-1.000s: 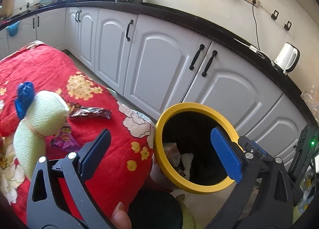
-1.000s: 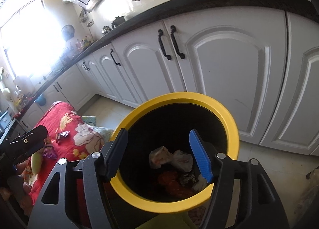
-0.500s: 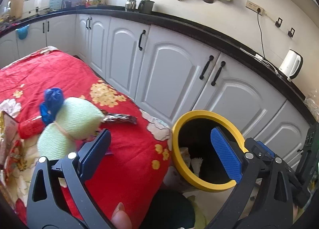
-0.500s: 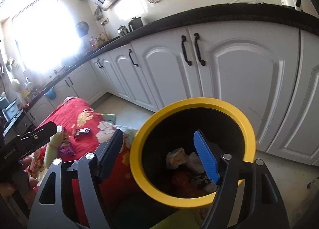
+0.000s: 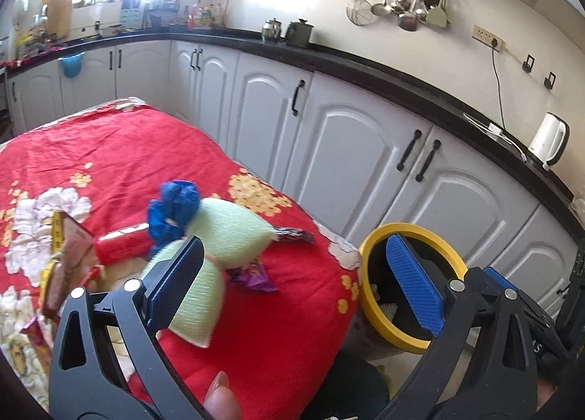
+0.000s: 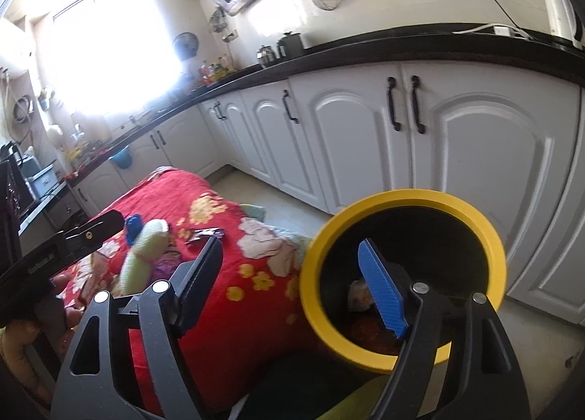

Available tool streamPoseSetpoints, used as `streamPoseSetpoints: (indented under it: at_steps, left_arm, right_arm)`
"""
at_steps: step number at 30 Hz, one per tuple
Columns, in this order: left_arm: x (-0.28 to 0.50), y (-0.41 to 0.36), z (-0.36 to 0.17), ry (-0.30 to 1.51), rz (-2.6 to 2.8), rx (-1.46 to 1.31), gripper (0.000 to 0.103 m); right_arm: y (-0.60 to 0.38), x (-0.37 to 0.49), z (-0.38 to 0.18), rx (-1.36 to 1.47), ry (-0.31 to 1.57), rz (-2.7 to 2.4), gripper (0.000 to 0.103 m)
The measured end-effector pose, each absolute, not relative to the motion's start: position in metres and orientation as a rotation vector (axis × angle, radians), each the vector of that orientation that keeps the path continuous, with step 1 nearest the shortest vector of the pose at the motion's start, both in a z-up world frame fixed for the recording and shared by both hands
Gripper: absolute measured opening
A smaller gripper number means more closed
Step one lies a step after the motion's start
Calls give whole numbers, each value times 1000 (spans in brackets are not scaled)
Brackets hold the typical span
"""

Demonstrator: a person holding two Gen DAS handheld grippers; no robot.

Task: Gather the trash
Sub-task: 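Move both tools back over the table toward the green mesh bundle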

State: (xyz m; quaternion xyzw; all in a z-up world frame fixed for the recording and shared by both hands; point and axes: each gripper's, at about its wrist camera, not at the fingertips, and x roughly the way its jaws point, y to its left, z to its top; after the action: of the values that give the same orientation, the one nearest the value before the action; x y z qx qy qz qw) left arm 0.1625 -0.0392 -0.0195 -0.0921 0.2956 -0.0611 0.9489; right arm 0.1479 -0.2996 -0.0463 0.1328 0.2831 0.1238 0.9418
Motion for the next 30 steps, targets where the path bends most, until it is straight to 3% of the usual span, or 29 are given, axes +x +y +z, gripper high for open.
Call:
streamPoseSetpoints:
  at_steps: [30]
  left_arm:
    - [149,83,-6,571,90,-304,92]
  right_arm:
    - [-155,143,-37,114,623,507,78]
